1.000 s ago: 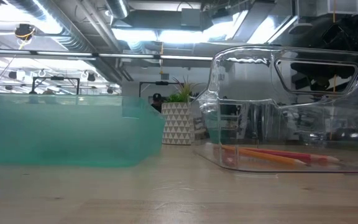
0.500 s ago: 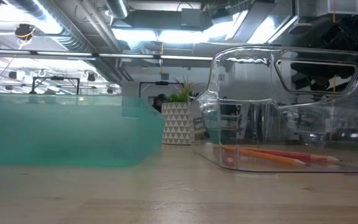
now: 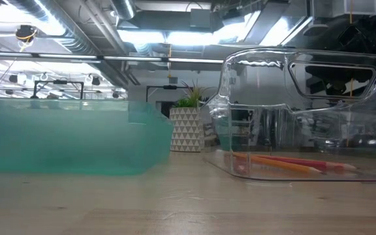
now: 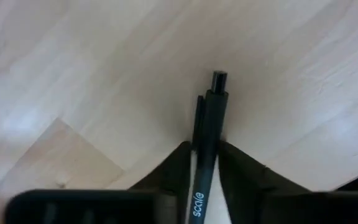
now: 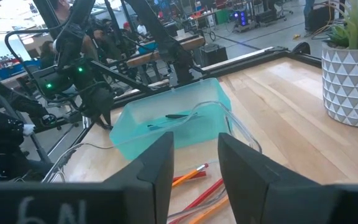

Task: Sort pens & pencils
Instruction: Put the black pen into the blue bin

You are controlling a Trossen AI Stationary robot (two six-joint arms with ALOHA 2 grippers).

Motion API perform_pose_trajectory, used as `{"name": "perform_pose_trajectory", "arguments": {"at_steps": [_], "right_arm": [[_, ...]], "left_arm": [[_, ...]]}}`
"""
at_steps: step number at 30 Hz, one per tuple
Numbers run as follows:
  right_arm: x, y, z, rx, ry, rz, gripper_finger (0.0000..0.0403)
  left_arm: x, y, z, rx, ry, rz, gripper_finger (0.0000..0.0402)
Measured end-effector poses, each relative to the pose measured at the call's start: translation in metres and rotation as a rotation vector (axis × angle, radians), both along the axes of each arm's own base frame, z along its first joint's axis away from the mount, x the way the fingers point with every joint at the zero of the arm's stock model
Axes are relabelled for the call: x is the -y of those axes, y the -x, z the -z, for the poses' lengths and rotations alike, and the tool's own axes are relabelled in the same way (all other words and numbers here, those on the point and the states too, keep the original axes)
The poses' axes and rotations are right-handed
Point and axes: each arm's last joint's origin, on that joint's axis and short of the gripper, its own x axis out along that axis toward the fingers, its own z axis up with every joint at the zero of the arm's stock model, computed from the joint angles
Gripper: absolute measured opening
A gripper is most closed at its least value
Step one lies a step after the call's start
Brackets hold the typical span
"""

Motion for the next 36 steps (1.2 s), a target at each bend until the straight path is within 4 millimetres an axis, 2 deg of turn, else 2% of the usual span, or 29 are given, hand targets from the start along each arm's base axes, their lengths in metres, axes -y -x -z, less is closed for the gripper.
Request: {"name": "perform_pose_trajectory", "arguments": {"at_steps": [5, 13, 19, 27, 36], "right_arm": [[0.0, 0.0, 0.0, 0.0, 0.0, 0.0, 0.0126], [0.0, 0.0, 0.0, 0.0, 0.001, 0.0, 0.0126], [0.0, 0.0, 0.0, 0.0, 0.001, 0.0, 0.0126], [0.0, 0.0, 0.0, 0.0, 0.005, 0.0, 0.0126], [0.0, 0.0, 0.0, 0.0, 0.02, 0.0, 0.0126]], "left_arm": [[-0.003, 0.001, 0.0, -0.007, -0.033, -0.006, 0.0019], [-0.005, 0.003, -0.002, -0.012, -0.048, -0.037, 0.0018], [-0.013, 0.007, -0.015, -0.002, -0.058, -0.051, 0.0017], [-0.023, 0.004, -0.048, 0.052, 0.034, -0.056, 0.0014], [-0.047, -0.001, -0.093, 0.199, 0.131, -0.014, 0.0004]]}}
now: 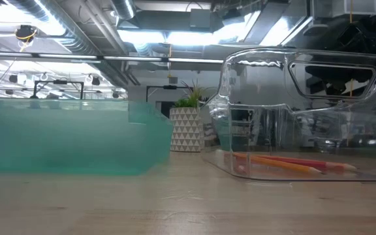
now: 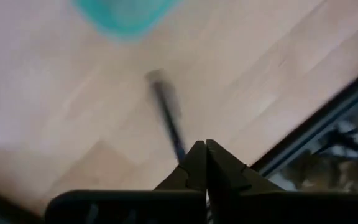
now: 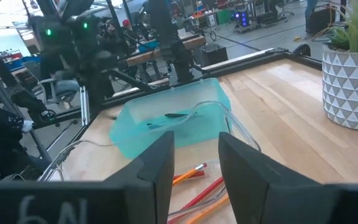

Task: Sort pens & pencils
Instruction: Put the black pen into the blue bin

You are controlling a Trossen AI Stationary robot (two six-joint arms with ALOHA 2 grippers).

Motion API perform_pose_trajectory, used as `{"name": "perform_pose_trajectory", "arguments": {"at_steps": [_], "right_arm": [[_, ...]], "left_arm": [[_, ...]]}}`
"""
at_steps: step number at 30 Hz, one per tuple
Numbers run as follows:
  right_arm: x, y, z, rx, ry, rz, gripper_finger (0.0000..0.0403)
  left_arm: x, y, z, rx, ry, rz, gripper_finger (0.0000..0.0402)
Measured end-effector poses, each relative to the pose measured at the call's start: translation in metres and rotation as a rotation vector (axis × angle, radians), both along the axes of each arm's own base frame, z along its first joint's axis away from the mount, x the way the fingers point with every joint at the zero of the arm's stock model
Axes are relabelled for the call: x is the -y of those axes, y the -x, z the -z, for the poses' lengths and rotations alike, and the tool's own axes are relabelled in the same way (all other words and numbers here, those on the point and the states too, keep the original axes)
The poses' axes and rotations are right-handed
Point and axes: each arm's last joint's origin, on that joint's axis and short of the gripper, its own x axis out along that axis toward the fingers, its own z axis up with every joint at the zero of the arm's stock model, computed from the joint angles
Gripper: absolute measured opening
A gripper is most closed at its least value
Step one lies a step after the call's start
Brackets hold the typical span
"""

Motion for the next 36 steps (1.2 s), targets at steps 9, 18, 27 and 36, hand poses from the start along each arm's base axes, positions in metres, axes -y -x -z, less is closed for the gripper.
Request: {"name": "perform_pose_trajectory", "arguments": {"at_steps": [9, 18, 27, 36], "right_arm": [[0.0, 0.0, 0.0, 0.0, 0.001, 0.0, 0.0126], [0.0, 0.0, 0.0, 0.0, 0.0, 0.0, 0.0126], [0.0, 0.0, 0.0, 0.0, -0.006, 0.0, 0.0126], [0.0, 0.0, 0.0, 0.0, -0.015, 0.0, 0.0127]], "left_arm": [[-0.038, -0.01, -0.035, 0.224, -0.074, -0.014, 0.0004], [-0.031, -0.002, -0.035, 0.165, -0.028, 0.005, 0.0002], [-0.01, 0.022, -0.034, 0.121, 0.025, -0.107, 0.0001], [0.014, 0.035, -0.016, 0.014, 0.04, -0.27, 0.0004]]}}
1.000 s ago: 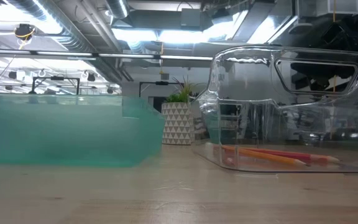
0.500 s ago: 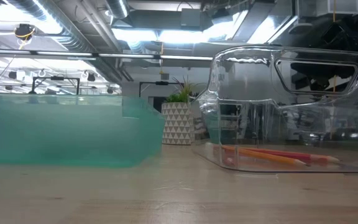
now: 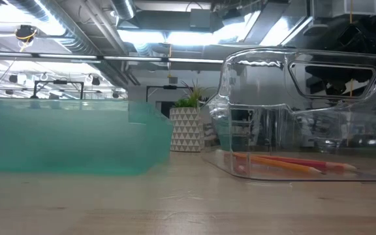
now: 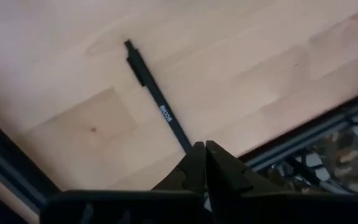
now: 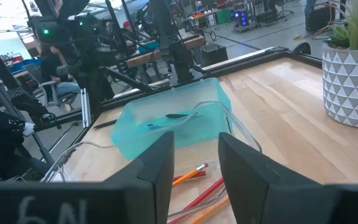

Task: Sort pens & pencils
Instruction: Put the black pen into the blue bin

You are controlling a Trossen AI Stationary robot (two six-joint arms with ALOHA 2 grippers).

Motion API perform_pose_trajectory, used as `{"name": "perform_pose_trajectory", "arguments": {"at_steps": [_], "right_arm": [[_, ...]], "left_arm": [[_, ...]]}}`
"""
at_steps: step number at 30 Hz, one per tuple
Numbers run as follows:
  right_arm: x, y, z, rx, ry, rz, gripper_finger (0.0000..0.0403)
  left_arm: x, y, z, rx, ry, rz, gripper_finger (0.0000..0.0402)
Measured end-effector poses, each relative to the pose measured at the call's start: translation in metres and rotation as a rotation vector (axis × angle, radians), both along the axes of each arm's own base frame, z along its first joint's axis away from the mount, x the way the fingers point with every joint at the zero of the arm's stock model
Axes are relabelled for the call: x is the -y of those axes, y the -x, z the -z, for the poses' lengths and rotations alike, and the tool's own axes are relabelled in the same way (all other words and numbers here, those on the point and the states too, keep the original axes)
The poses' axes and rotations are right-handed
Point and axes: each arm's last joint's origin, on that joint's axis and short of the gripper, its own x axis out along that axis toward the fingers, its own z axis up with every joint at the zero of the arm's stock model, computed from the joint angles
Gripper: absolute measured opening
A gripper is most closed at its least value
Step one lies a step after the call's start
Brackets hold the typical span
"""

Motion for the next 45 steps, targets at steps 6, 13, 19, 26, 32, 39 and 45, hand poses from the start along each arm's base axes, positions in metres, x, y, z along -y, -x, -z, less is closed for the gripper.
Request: {"name": "perform_pose_trajectory", "arguments": {"at_steps": [6, 13, 19, 26, 32, 39, 45], "right_arm": [[0.0, 0.0, 0.0, 0.0, -0.004, 0.001, 0.0127], [0.0, 0.0, 0.0, 0.0, -0.004, 0.0, 0.0127], [0.0, 0.0, 0.0, 0.0, -0.004, 0.0, 0.0127], [0.0, 0.0, 0.0, 0.0, -0.005, 0.0, 0.0127], [0.0, 0.0, 0.0, 0.0, -0.005, 0.0, 0.0126], [0.0, 0.0, 0.0, 0.0, -0.008, 0.001, 0.0126], [0.0, 0.0, 0.0, 0.0, -0.009, 0.0, 0.0126]], "left_arm": [[0.009, -0.004, 0.017, -0.071, -0.009, -0.033, 0.0057], [0.013, -0.008, 0.03, -0.108, -0.031, -0.135, 0.0145], [0.021, -0.014, 0.058, -0.158, -0.105, -0.157, 0.0173], [0.032, -0.02, 0.091, -0.22, -0.129, -0.176, 0.0173], [0.034, -0.023, 0.102, -0.245, -0.14, -0.238, 0.0171], [0.033, -0.03, 0.114, -0.342, -0.117, -0.269, 0.0155], [0.031, -0.035, 0.115, -0.299, -0.123, -0.254, 0.0083]]}}
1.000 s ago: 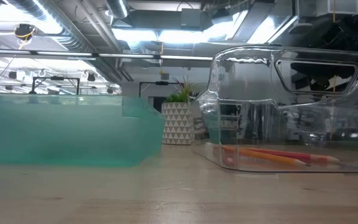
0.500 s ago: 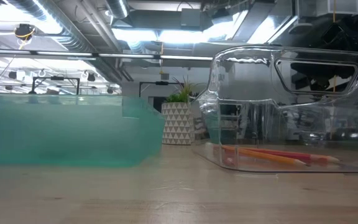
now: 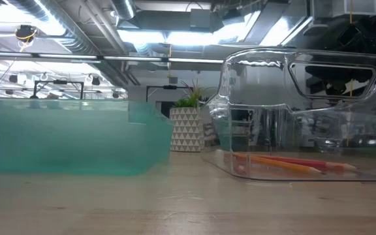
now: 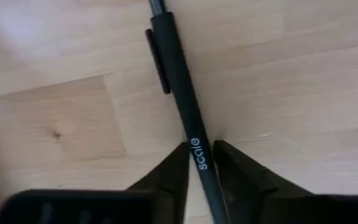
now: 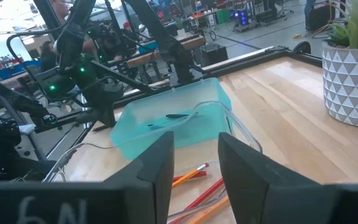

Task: Sort pens & pencils
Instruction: Put the black pen into the blue bin

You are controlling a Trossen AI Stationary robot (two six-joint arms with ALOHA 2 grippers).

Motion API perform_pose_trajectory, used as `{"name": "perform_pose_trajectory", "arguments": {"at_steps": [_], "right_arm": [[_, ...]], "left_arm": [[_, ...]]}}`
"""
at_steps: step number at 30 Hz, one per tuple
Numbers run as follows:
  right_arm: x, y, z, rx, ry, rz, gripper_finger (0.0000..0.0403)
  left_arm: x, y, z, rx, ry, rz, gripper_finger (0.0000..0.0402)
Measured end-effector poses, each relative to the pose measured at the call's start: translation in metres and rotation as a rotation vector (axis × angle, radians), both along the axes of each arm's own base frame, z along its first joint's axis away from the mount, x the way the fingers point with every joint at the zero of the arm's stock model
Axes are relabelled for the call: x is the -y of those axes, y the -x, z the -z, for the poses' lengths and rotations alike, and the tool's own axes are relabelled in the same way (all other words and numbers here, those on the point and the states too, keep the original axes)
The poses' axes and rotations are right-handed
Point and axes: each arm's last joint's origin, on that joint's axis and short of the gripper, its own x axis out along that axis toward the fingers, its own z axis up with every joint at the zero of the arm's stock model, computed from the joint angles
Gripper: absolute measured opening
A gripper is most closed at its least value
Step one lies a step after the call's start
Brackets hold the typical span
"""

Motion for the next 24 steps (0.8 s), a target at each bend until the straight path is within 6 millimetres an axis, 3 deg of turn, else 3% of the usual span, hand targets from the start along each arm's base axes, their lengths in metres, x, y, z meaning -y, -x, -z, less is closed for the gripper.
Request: {"name": "perform_pose_trajectory", "arguments": {"at_steps": [5, 24], "right_arm": [[0.0, 0.0, 0.0, 0.0, -0.003, 0.0, 0.0126], [0.0, 0.0, 0.0, 0.0, -0.003, 0.0, 0.0126]], "left_arm": [[0.0013, 0.0014, -0.0003, 0.013, -0.005, 0.015, 0.002], [0.0037, 0.0092, -0.0067, 0.072, -0.03, 0.038, 0.0019]]}}
